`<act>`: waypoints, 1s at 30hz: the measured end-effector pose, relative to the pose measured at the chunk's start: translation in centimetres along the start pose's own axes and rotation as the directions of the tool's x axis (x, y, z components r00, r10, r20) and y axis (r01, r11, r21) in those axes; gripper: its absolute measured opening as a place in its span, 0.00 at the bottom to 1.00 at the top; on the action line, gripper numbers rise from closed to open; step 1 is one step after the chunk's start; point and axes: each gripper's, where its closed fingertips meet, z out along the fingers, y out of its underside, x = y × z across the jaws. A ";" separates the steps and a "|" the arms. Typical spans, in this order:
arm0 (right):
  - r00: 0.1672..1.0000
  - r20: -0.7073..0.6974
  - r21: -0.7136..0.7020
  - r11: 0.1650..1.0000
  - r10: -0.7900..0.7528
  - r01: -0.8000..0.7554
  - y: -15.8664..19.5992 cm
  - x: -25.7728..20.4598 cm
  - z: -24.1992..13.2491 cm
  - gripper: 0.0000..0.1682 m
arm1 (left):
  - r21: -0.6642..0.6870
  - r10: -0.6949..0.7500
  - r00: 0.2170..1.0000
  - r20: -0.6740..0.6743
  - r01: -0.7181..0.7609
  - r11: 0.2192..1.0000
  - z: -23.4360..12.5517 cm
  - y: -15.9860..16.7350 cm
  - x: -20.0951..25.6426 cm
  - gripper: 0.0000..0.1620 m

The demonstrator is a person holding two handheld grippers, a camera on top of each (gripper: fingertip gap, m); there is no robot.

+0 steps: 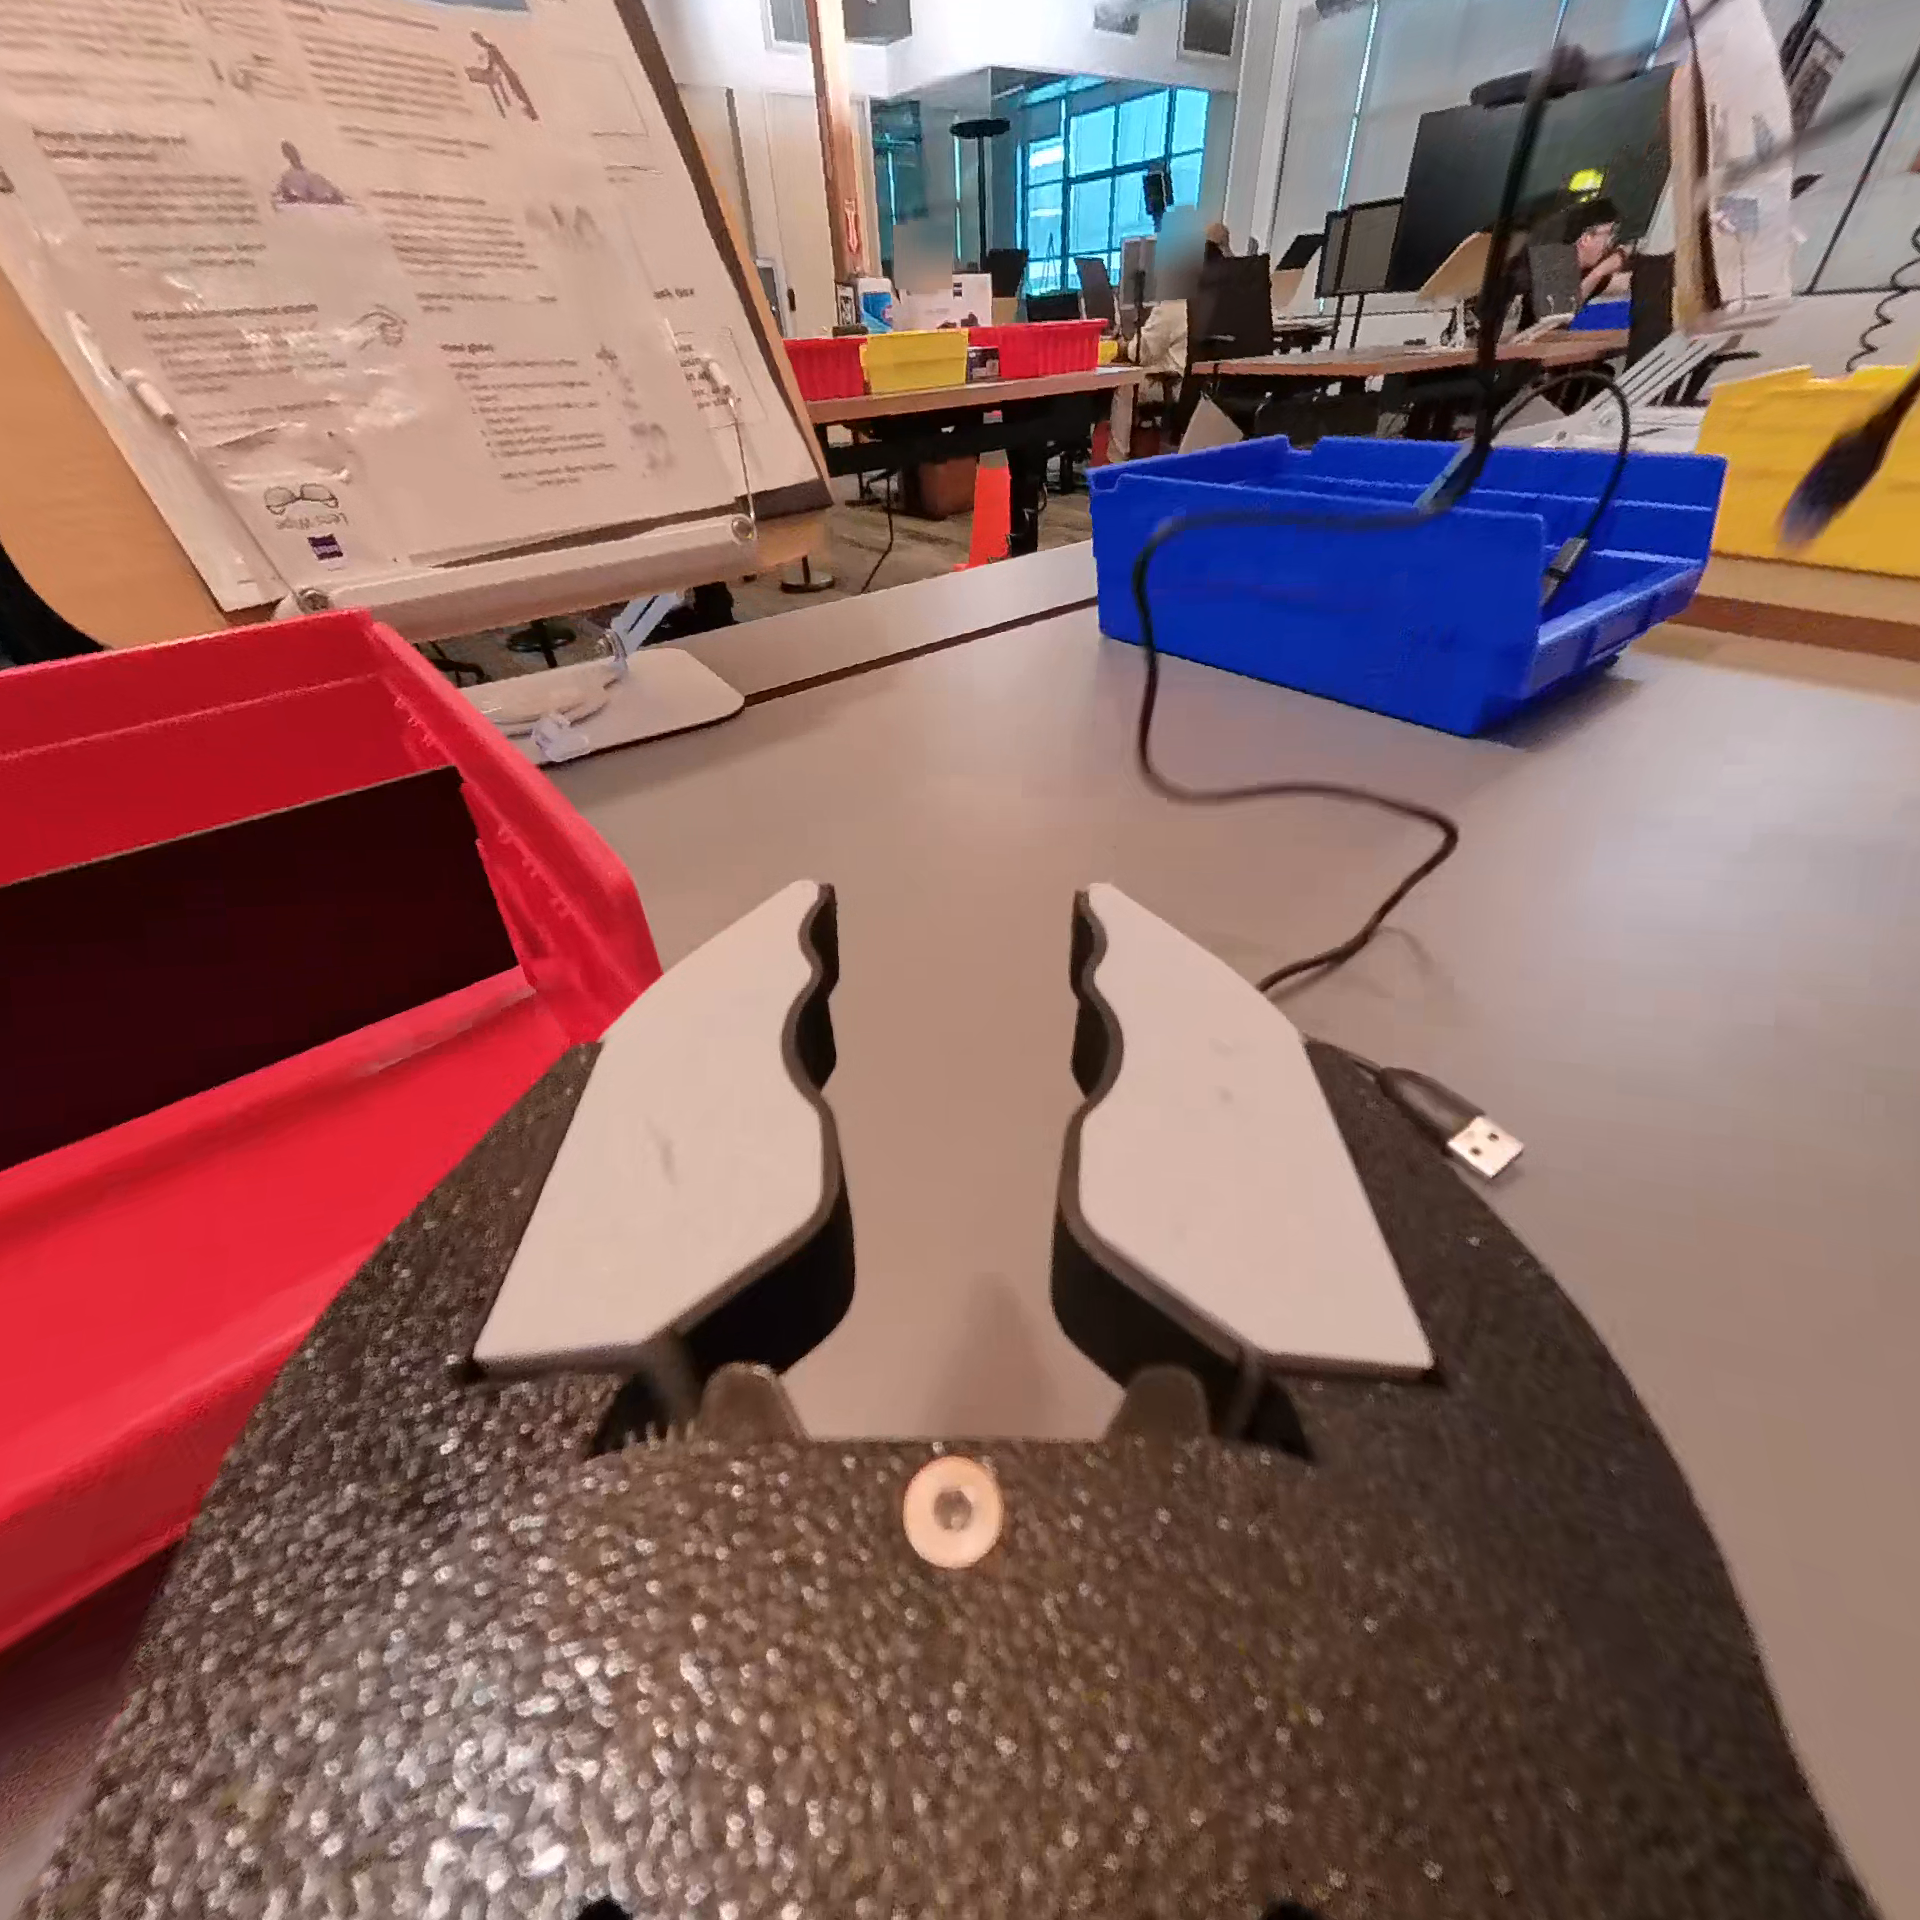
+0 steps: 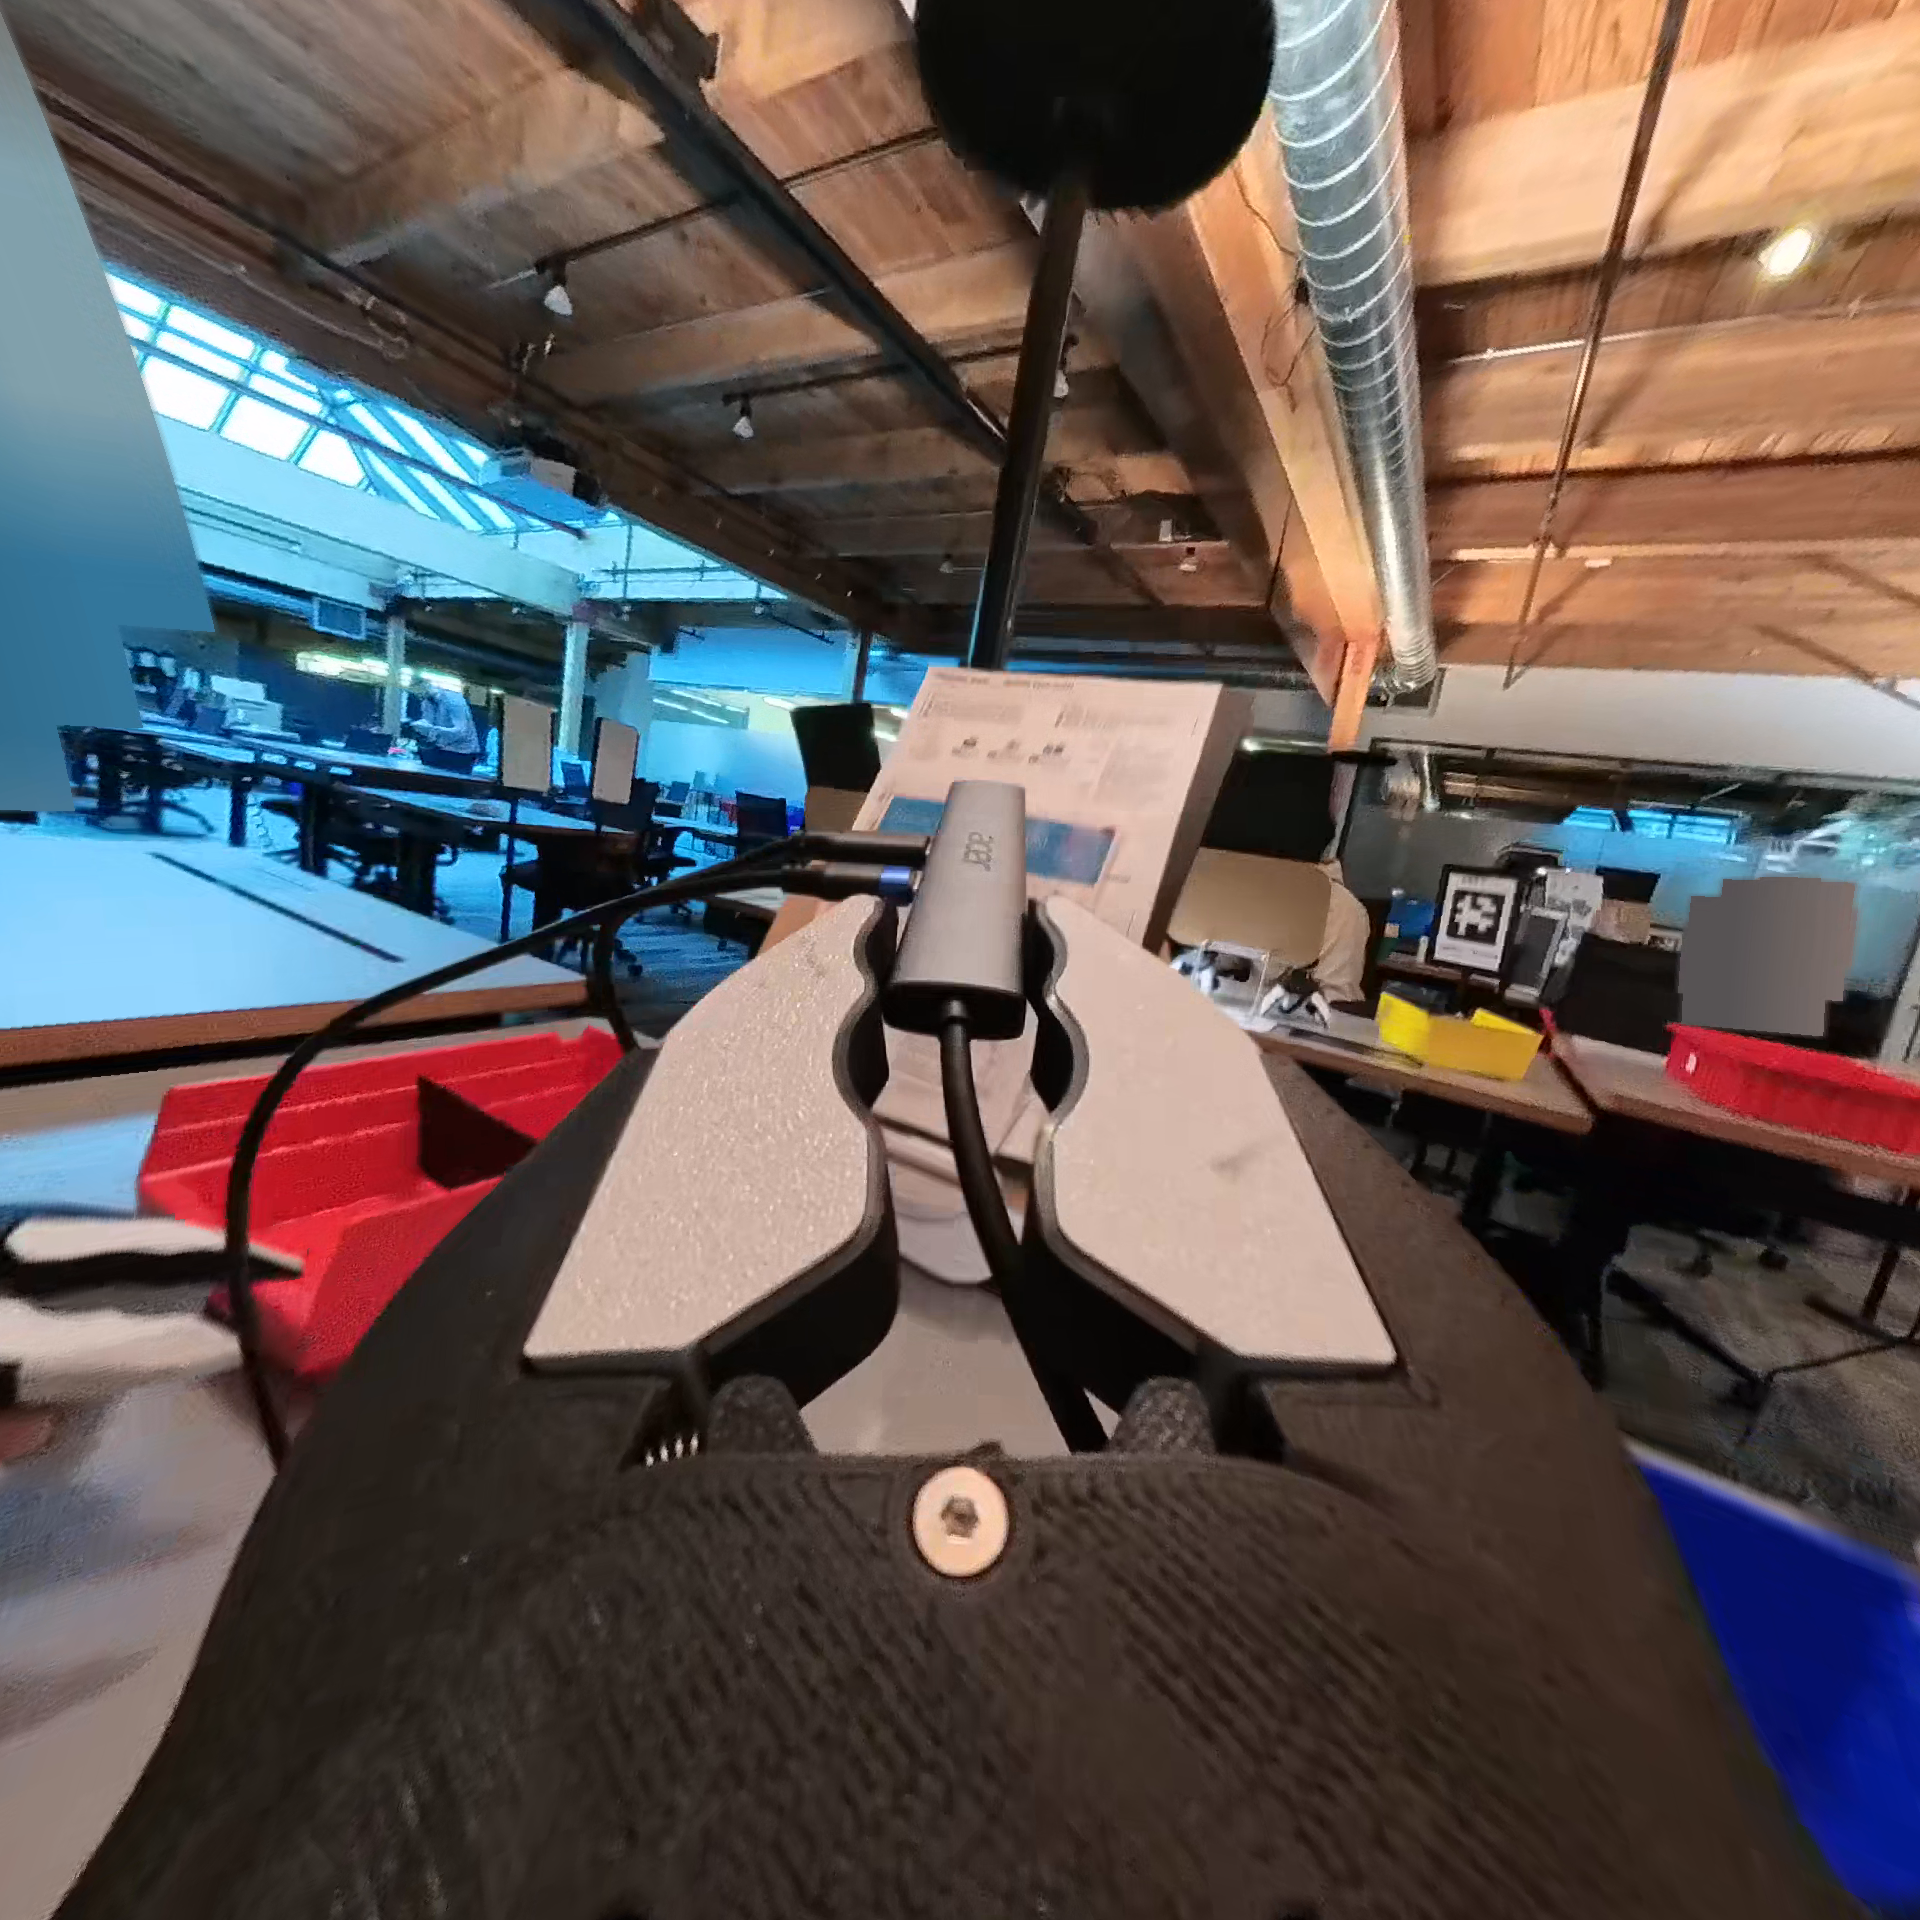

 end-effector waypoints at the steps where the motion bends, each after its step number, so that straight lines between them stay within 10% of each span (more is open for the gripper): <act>1: 1.000 0.002 0.003 1.000 -0.016 0.016 -1.5 0.9 0.7 0.14 | -0.003 0.004 1.000 0.000 -0.004 1.000 0.1 0.2 0.0 0.26; 23: 0.906 -0.271 0.021 0.938 -0.327 0.345 -32.0 20.3 14.4 0.14 | 0.063 -0.006 1.000 0.031 0.004 0.998 -0.5 -0.6 -0.4 0.21; 30: 0.843 -0.318 -0.249 0.896 -0.434 0.368 -26.0 25.2 14.7 0.14 | 0.057 -0.017 1.000 0.012 0.017 0.998 -0.3 -0.5 -0.3 0.20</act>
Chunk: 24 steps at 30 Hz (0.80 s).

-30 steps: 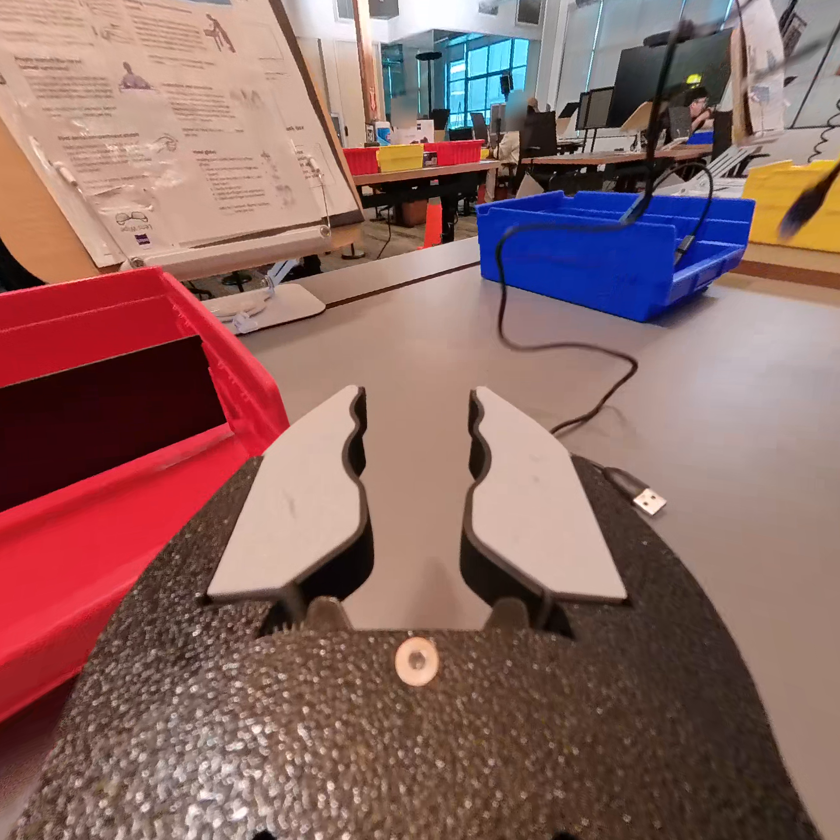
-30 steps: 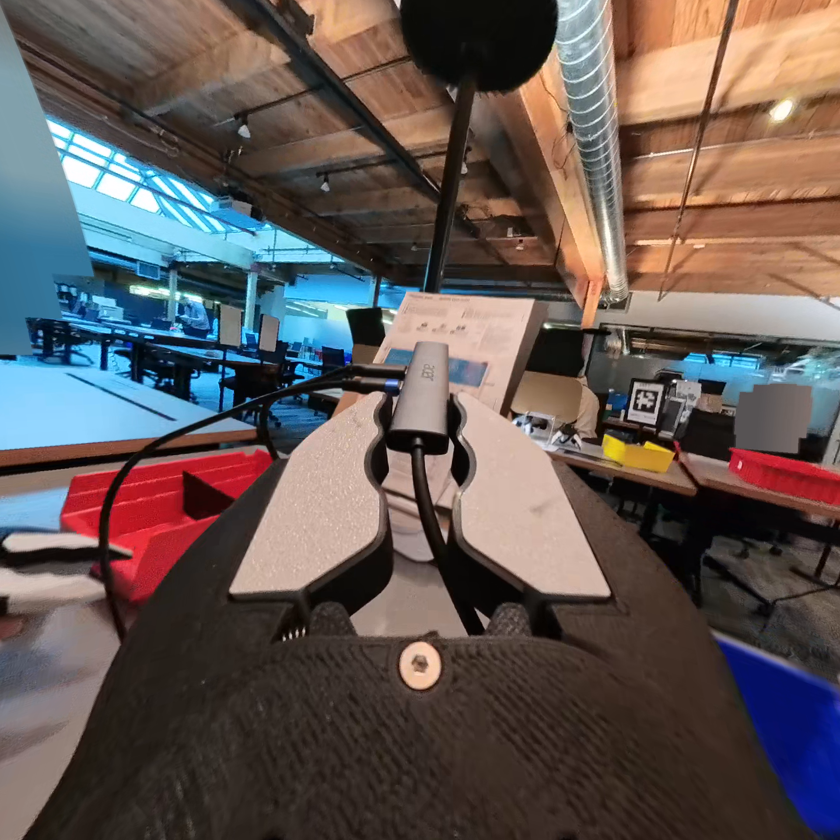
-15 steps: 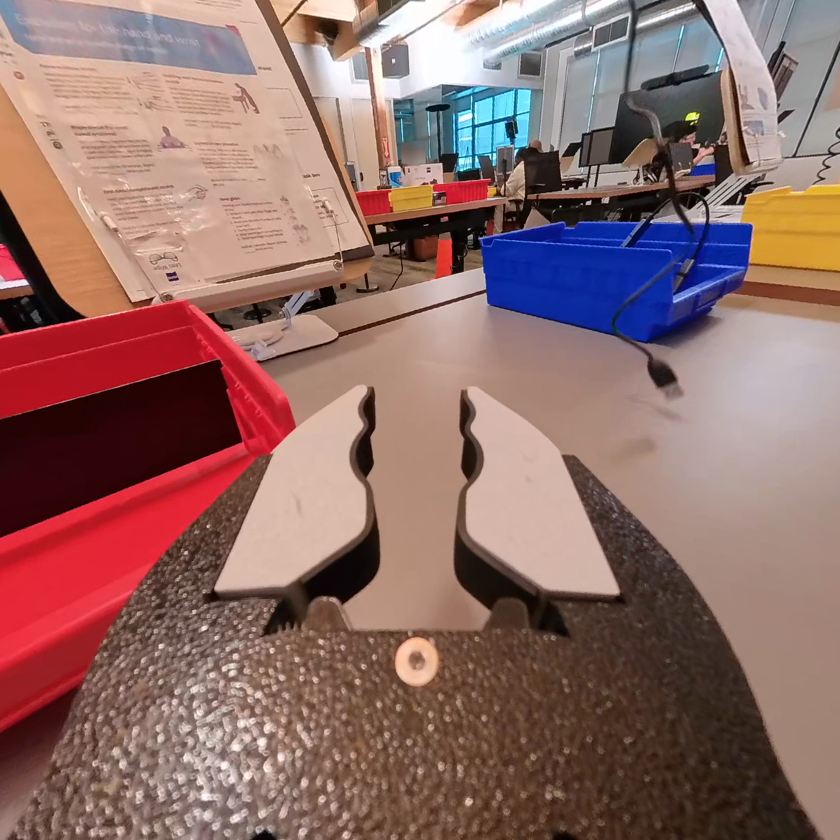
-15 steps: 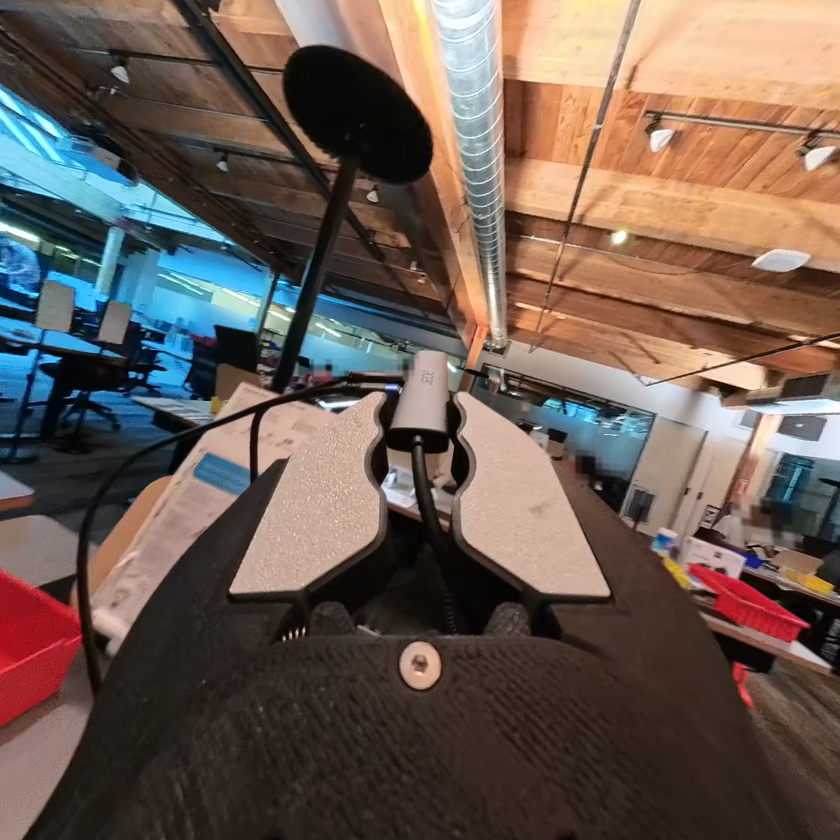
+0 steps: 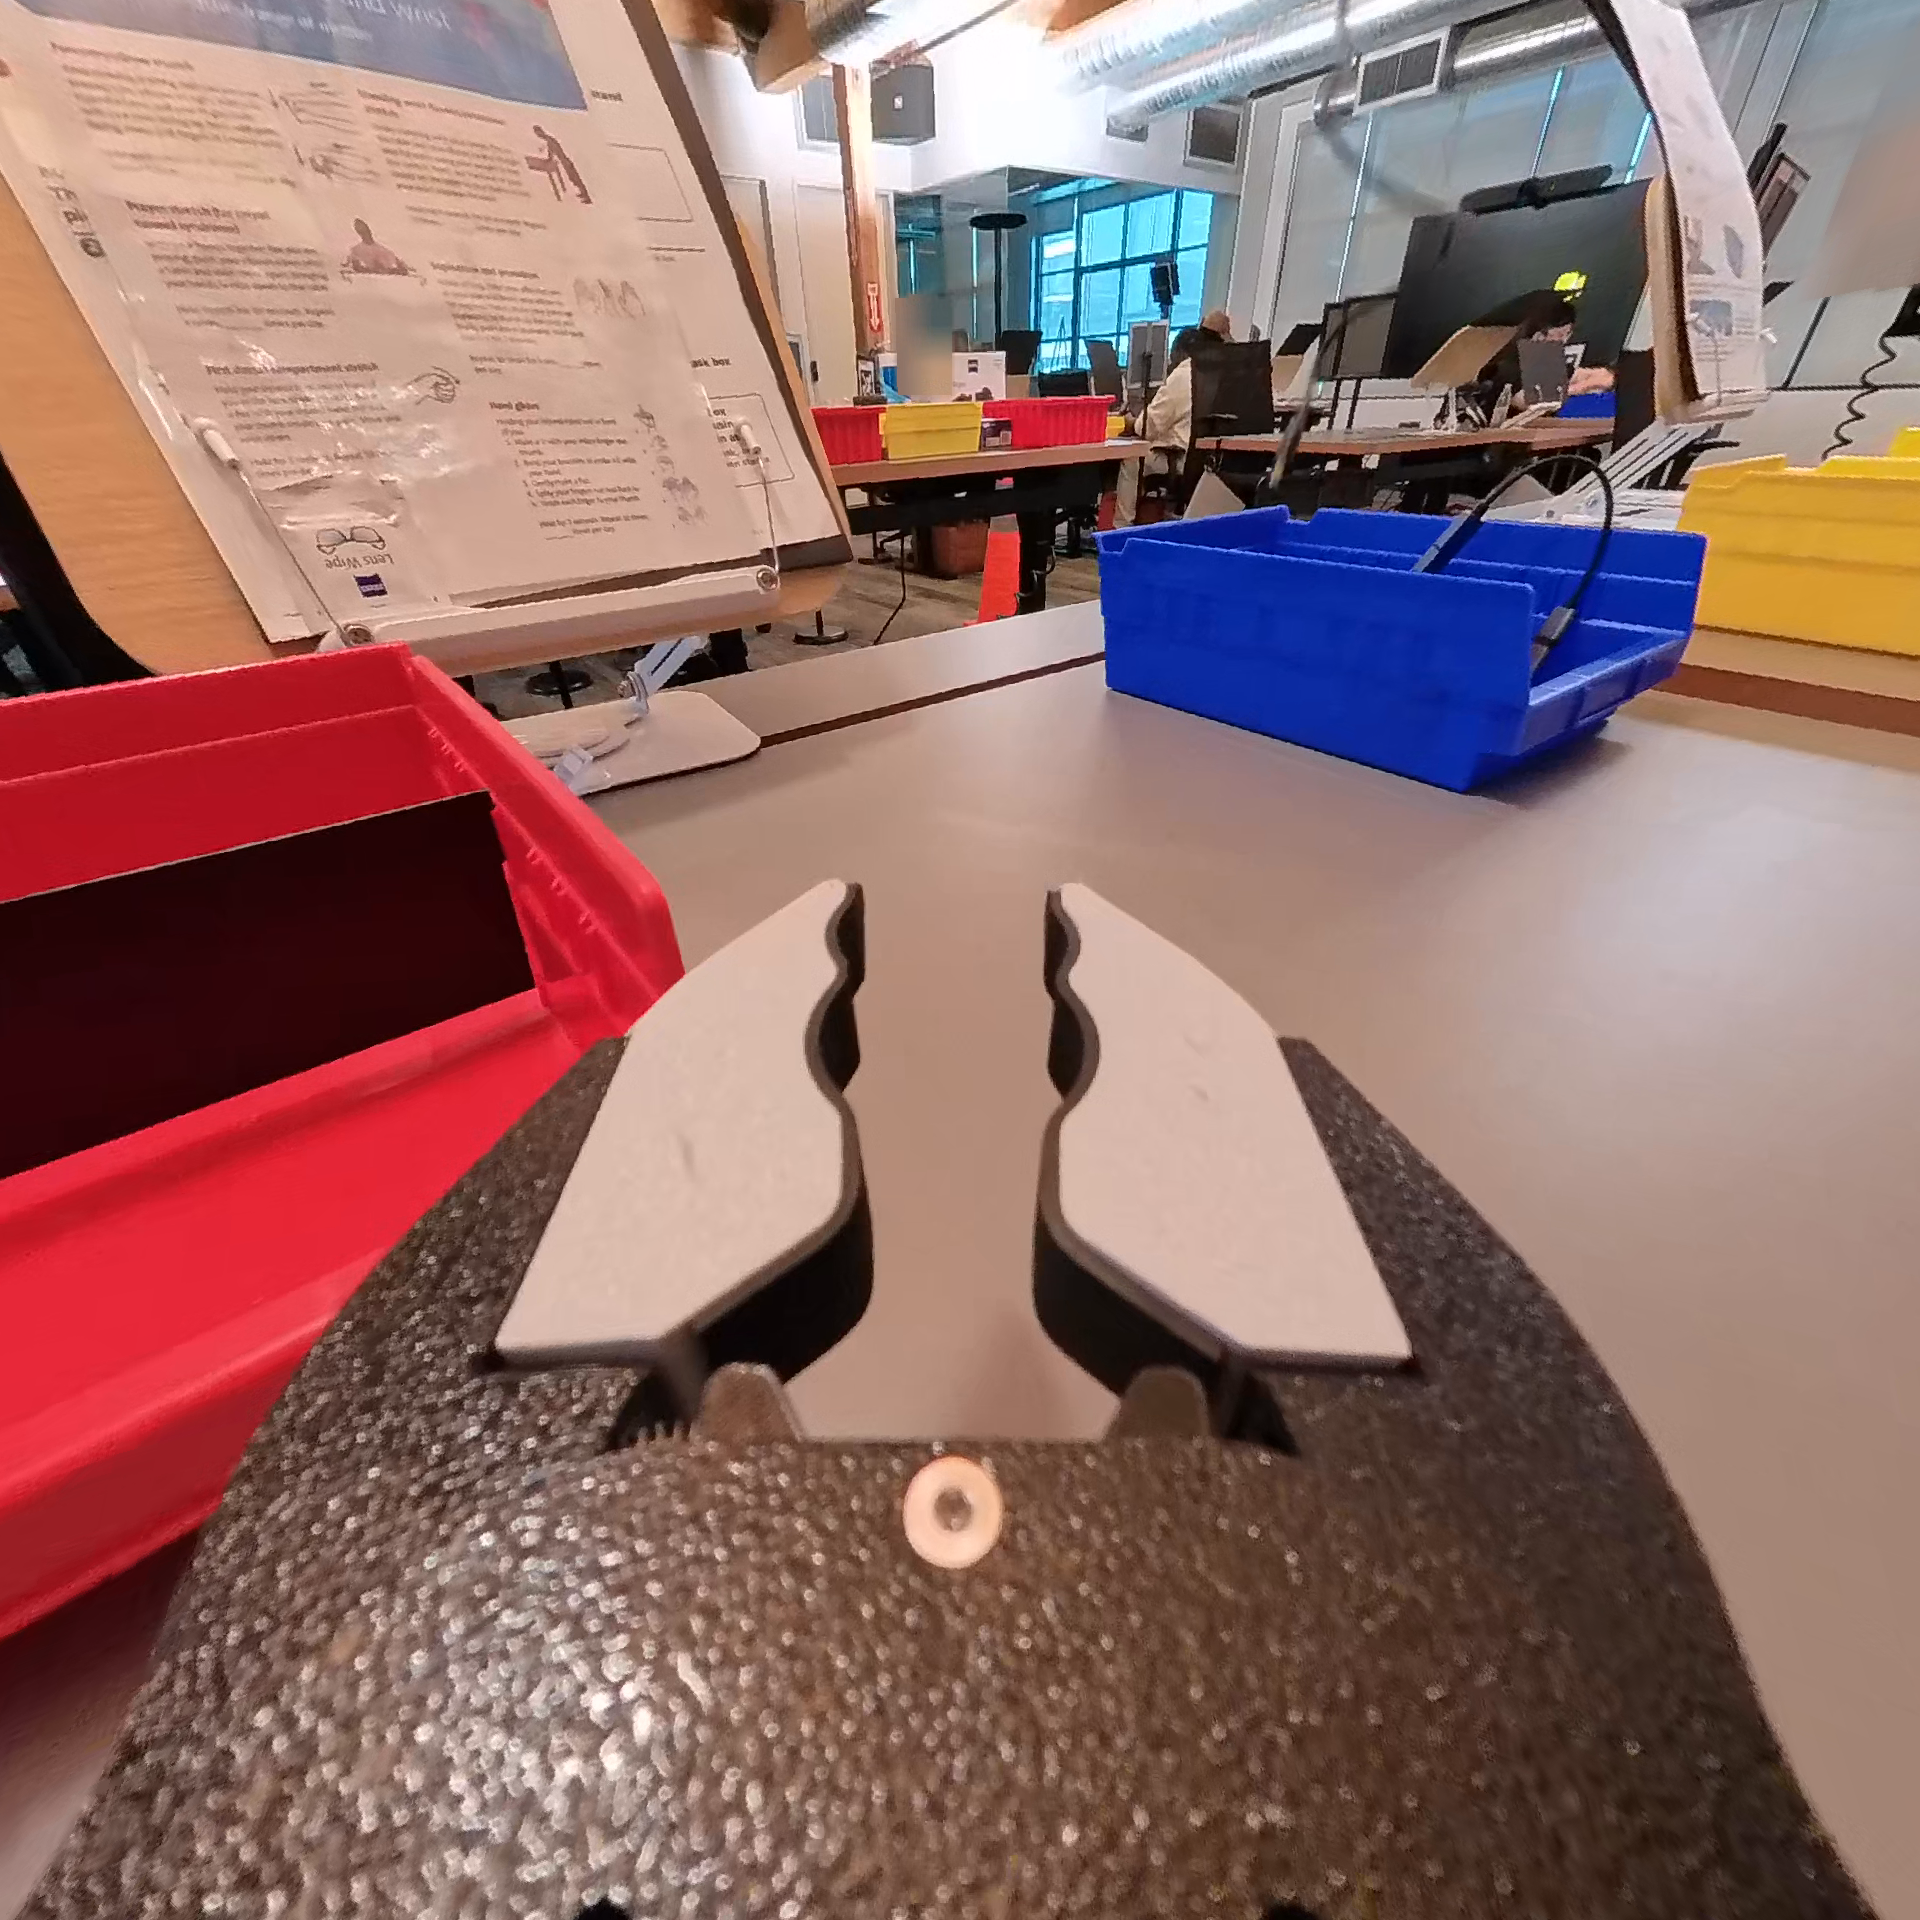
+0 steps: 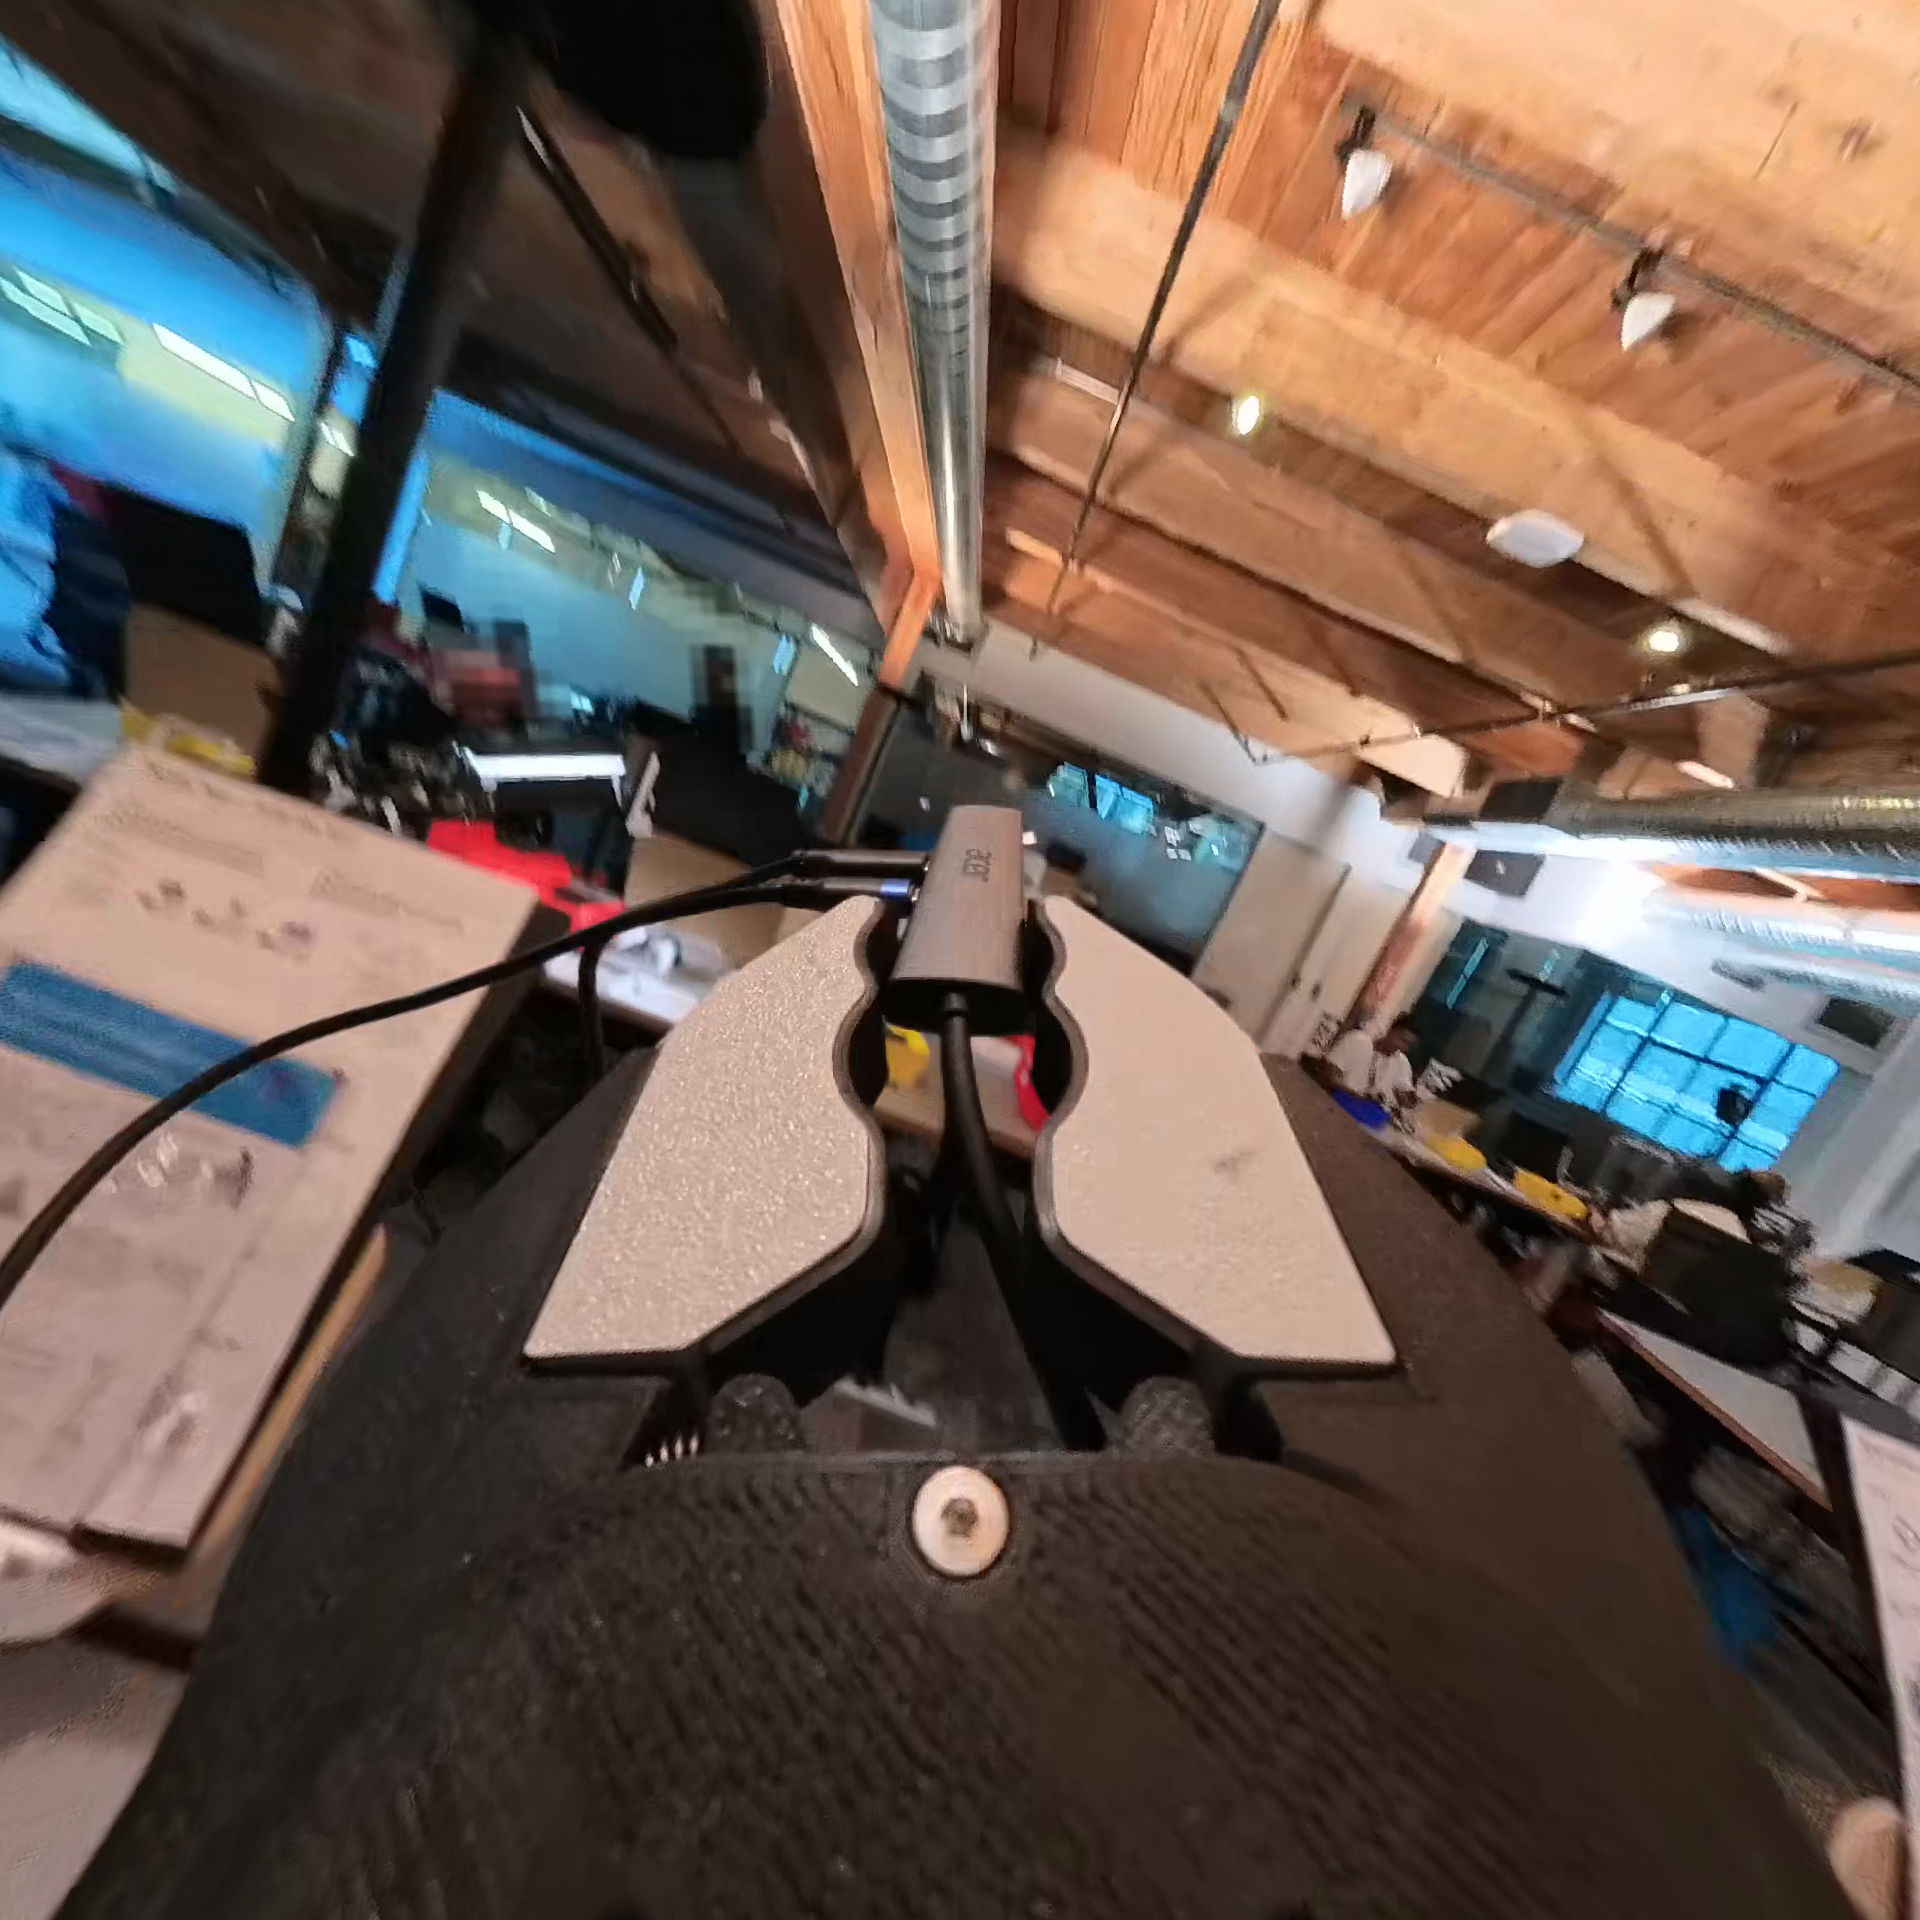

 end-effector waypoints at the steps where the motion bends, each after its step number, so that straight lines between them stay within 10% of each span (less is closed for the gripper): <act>1: 1.000 0.002 -0.049 0.999 -0.022 0.022 2.2 -0.5 0.0 0.14 | 0.006 -0.006 1.000 -0.002 0.006 1.000 -0.1 -0.1 0.0 0.20; 6: 0.999 0.033 -0.360 0.933 0.005 0.007 16.4 -4.8 -1.4 0.14 | 0.040 -0.031 0.999 -0.009 0.031 0.999 -0.4 -0.5 -0.2 0.19; 11: 0.856 -0.017 -0.518 0.728 0.516 -0.449 28.2 -11.2 -4.2 0.14 | 0.052 0.006 1.000 -0.007 -0.006 0.999 -0.5 -0.6 0.2 0.19; 16: 0.699 -0.147 -0.499 0.558 0.700 -0.663 34.6 -12.6 -7.0 0.14 | 0.040 0.073 0.997 -0.025 -0.072 0.997 -0.4 -0.4 1.1 0.19; 21: 0.338 -0.324 -0.249 0.265 0.884 -0.931 41.3 -10.6 -10.9 0.14 | 0.031 0.110 0.994 -0.024 -0.109 0.994 -0.3 -0.3 1.4 0.19; 24: 0.308 -0.432 -0.156 0.266 0.848 -0.951 44.7 -9.3 -13.7 0.14 | 0.029 0.135 0.991 -0.020 -0.134 0.991 -0.3 -0.2 1.7 0.19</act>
